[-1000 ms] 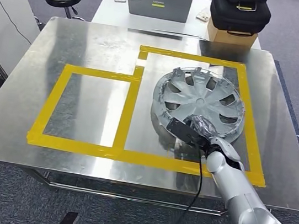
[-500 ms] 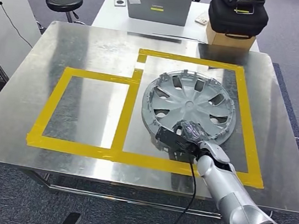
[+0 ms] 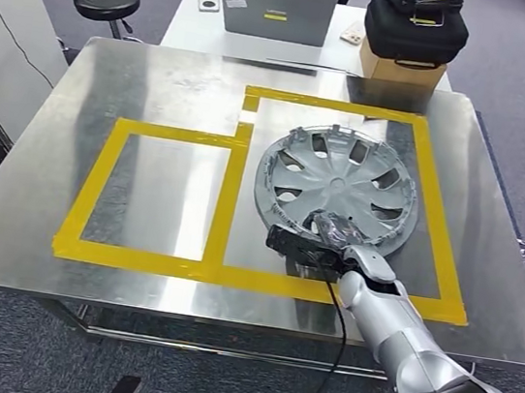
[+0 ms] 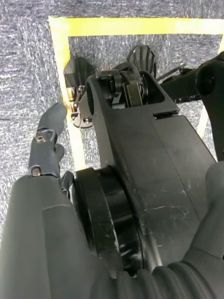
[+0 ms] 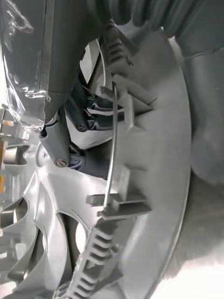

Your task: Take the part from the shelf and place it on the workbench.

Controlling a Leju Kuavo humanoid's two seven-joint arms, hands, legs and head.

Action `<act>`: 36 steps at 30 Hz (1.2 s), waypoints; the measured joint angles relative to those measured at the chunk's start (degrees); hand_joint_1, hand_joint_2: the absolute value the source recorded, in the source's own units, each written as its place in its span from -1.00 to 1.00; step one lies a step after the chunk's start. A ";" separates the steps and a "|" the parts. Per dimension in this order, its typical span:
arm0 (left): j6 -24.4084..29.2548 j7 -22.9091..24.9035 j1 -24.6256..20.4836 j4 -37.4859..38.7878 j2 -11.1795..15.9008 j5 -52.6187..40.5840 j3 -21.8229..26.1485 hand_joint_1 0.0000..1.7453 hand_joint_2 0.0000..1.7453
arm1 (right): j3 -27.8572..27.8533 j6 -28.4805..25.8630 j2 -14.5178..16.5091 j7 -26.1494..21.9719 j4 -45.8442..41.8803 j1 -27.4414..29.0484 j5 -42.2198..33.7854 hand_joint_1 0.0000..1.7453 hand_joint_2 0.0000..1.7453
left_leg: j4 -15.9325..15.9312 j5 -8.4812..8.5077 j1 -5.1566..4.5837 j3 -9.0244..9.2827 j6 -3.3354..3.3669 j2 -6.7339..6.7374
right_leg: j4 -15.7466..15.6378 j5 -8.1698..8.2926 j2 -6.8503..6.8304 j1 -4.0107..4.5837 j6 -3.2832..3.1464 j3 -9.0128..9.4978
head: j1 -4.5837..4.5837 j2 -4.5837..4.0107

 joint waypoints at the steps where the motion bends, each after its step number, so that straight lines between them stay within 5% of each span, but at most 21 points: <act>1: 0.03 -0.01 0.00 0.00 -0.02 0.04 0.00 -1.00 1.00 | 0.01 -0.01 -0.03 0.02 0.14 0.02 0.07 -1.00 -1.00 | -0.04 0.07 -0.02 0.01 0.44 0.08 | 0.17 -0.25 -0.07 -0.10 0.23 -0.15 | 0.05 0.00; 3: 0.11 -0.04 -0.01 0.00 -0.04 0.12 0.00 -1.00 1.00 | 0.02 -0.02 -0.09 0.04 0.38 0.00 0.13 -1.00 -1.00 | -0.16 0.28 -0.02 0.03 1.25 0.25 | 3.55 -2.45 -0.25 -0.13 0.50 -1.74 | 0.28 -0.01; 6: 0.17 -0.08 0.05 0.00 -0.07 0.14 0.00 -1.00 1.00 | 0.02 -0.03 -0.13 0.04 0.68 0.05 0.13 -1.00 -1.00 | -0.14 0.27 -0.34 -0.03 1.77 0.43 | 14.41 -7.28 -0.31 0.03 0.40 -6.66 | 0.49 -0.01; 8: 0.19 -0.09 0.09 0.00 -0.08 0.21 0.00 -1.00 0.00 | 0.02 -0.09 -0.15 0.04 0.84 0.03 0.16 -1.00 -1.00 | -0.13 0.23 -0.51 0.06 1.82 0.46 | 15.72 -6.72 -0.31 0.05 0.19 -7.20 | 0.49 -0.01; 10: 0.19 -0.16 0.08 0.00 -0.09 0.49 0.01 -1.00 -1.00 | 0.03 -0.32 -0.15 0.17 0.87 -0.07 0.32 -1.00 -1.00 | -0.12 0.14 -0.53 0.29 1.67 0.42 | 9.23 -3.28 -0.32 0.04 -0.08 -3.77 | 0.52 -0.01; 13: 0.12 -0.32 0.00 0.00 -0.10 1.14 0.04 -1.00 -1.00 | 0.20 -0.77 0.02 0.54 0.86 -0.25 0.72 -1.00 -1.00 | -0.05 -0.02 -0.81 0.36 0.84 0.30 | 1.28 -1.13 -0.28 0.21 -0.46 0.54 | 0.46 -0.01; 17: -0.28 -0.72 -0.02 0.00 -0.10 2.00 0.10 -1.00 -1.00 | 0.65 -1.11 0.20 0.58 0.63 -0.62 1.29 -1.00 -1.00 | 0.31 -0.49 -0.56 0.16 -0.40 0.24 | 0.60 -0.92 -0.37 0.35 -1.68 0.76 | 0.34 -0.01; 22: -0.49 -0.97 0.15 0.00 0.05 2.37 0.23 -1.00 -1.00 | 0.97 -2.46 0.20 1.10 0.47 -0.82 2.40 -1.00 -1.00 | 13.83 -7.05 -0.53 -6.44 -1.21 0.31 | 0.40 -0.49 -0.88 0.10 -2.36 0.34 | -0.06 -0.01; 24: -0.43 -0.97 0.27 0.00 0.15 2.63 0.33 -1.00 -1.00 | 1.04 -3.41 0.19 2.07 0.31 -0.85 3.43 -1.00 -1.00 | 12.68 -5.01 -0.39 -5.90 -1.39 0.33 | 0.45 -0.36 -0.86 -0.04 -2.16 0.19 | -0.05 -0.01; 26: -0.28 -1.01 0.31 0.00 0.19 3.02 0.45 -1.00 -1.00 | 1.19 -5.01 0.09 4.17 -0.63 -1.18 5.52 -1.00 -1.00 | 6.28 -1.44 -0.12 -2.78 -1.75 0.48 | 0.74 -0.34 -0.74 -0.10 -1.56 -0.06 | -0.10 -0.01; 28: -0.15 -1.10 0.33 0.00 0.14 3.30 0.53 -1.00 -1.00 | 1.37 -6.43 -0.13 6.24 -2.23 -2.05 7.65 -1.00 -1.00 | 1.72 -0.15 0.03 -0.84 -1.31 0.43 | 1.11 -0.29 -0.53 0.04 -0.78 -0.68 | -0.15 -0.01; 32: -0.05 -1.25 0.53 0.00 0.06 3.38 0.60 -1.00 -1.00 | 1.71 -6.92 -0.60 7.44 -4.27 -2.84 8.79 -1.00 -1.00 | 0.83 -0.20 -0.11 -0.83 0.72 0.24 | 1.32 -0.52 -0.49 -0.13 0.32 -1.24 | 0.15 0.01; 34: -0.01 -1.28 0.52 0.00 0.07 3.38 0.61 -1.00 -1.00 | 1.91 -6.92 -0.78 7.57 -4.90 -2.88 8.85 -1.00 -1.00 | 0.76 -0.08 -0.15 -0.82 1.41 0.23 | 5.71 -3.08 -0.52 -0.08 0.47 -3.33 | 0.35 0.00; 36: -0.01 -1.30 0.54 0.00 0.05 3.38 0.61 -1.00 -1.00 | 2.09 -6.92 -0.88 7.64 -5.24 -2.82 8.87 -1.00 -1.00 | 0.77 -0.15 -0.38 -0.82 1.77 0.21 | 13.65 -6.50 -0.50 0.08 0.34 -7.09 | 0.47 -0.01</act>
